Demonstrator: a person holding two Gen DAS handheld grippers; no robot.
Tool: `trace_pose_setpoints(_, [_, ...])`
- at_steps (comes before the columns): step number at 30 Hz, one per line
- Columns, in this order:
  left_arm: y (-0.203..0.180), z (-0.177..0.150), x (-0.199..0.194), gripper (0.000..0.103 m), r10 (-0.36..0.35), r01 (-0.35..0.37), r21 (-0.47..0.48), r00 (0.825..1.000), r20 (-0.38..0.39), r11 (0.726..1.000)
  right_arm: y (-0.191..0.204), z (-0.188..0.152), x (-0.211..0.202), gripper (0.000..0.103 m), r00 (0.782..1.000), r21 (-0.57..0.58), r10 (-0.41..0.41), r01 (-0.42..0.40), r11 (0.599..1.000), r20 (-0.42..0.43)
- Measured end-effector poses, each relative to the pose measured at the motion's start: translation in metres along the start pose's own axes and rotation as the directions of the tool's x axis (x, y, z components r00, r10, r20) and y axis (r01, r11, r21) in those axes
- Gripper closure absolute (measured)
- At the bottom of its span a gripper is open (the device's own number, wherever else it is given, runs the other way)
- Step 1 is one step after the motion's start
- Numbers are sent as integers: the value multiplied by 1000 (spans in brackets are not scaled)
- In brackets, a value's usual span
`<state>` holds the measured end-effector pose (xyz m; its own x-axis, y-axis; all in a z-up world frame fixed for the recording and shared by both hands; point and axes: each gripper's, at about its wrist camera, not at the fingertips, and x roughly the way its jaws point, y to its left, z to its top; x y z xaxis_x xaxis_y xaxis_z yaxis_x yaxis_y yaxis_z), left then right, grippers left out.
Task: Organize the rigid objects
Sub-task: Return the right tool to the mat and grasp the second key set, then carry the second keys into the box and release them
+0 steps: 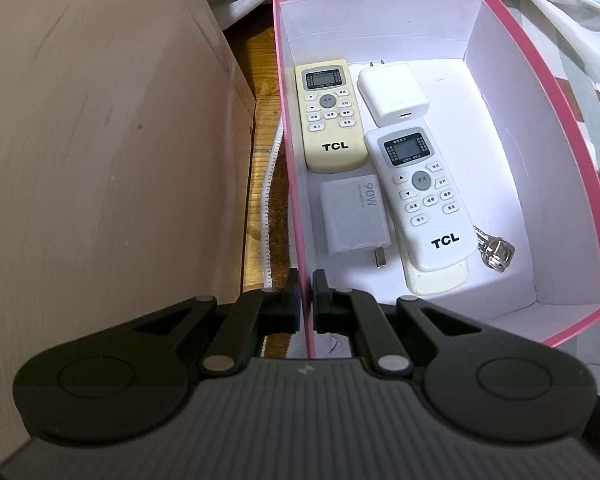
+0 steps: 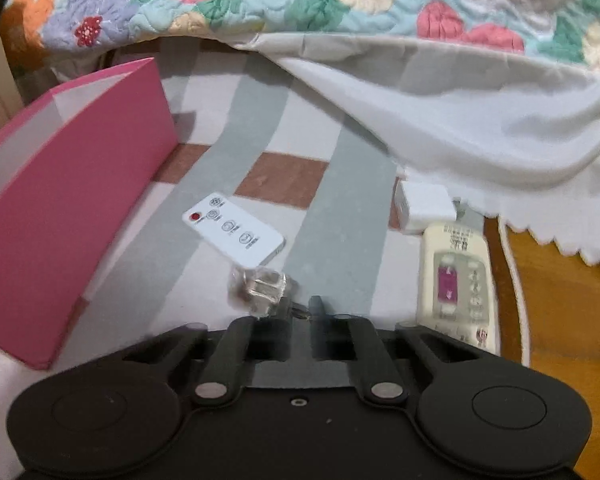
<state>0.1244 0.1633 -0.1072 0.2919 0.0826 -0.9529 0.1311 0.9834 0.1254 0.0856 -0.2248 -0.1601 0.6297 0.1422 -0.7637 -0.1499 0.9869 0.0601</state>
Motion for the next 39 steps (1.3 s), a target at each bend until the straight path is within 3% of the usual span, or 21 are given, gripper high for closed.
trace_pose_setpoints(8, [0,0,0,99,1,-1,3,1000,0,1000,-4,1,-13,102,995,23,98,-98,995,9])
trace_pose_setpoints(11, [0,0,0,99,0,0,2,1000,0,1000,7,-1,-9,88,994,-42,112,-111,993,6])
trace_pose_setpoints(13, [0,0,0,99,0,0,2,1000,0,1000,18,-2,-6,61,993,-104,118,-117,988,2])
trace_pose_setpoints(16, [0,0,0,99,0,0,2,1000,0,1000,31,-2,2,32,991,-171,133,-131,977,4])
trace_pose_setpoints(21, [0,0,0,99,0,0,4,1000,1,1000,43,1,33,29,998,-228,63,-60,972,8])
trace_pose_setpoints(22, [0,0,0,99,0,0,3,1000,0,1000,42,3,36,33,997,-201,71,-68,977,8])
trace_pose_setpoints(23, [0,0,0,99,-1,1,3,1000,0,1000,41,6,37,44,997,-169,79,-77,983,9])
trace_pose_setpoints(24, [0,0,0,99,-1,1,3,1000,0,1000,42,8,36,70,997,-159,81,-78,984,12])
trace_pose_setpoints(27, [0,0,0,99,0,0,3,1000,1,1000,43,13,27,96,994,-112,110,-109,988,0])
trace_pose_setpoints(39, [0,0,0,99,-2,2,2,1000,-1,1000,41,28,-33,98,975,-53,187,-182,982,120])
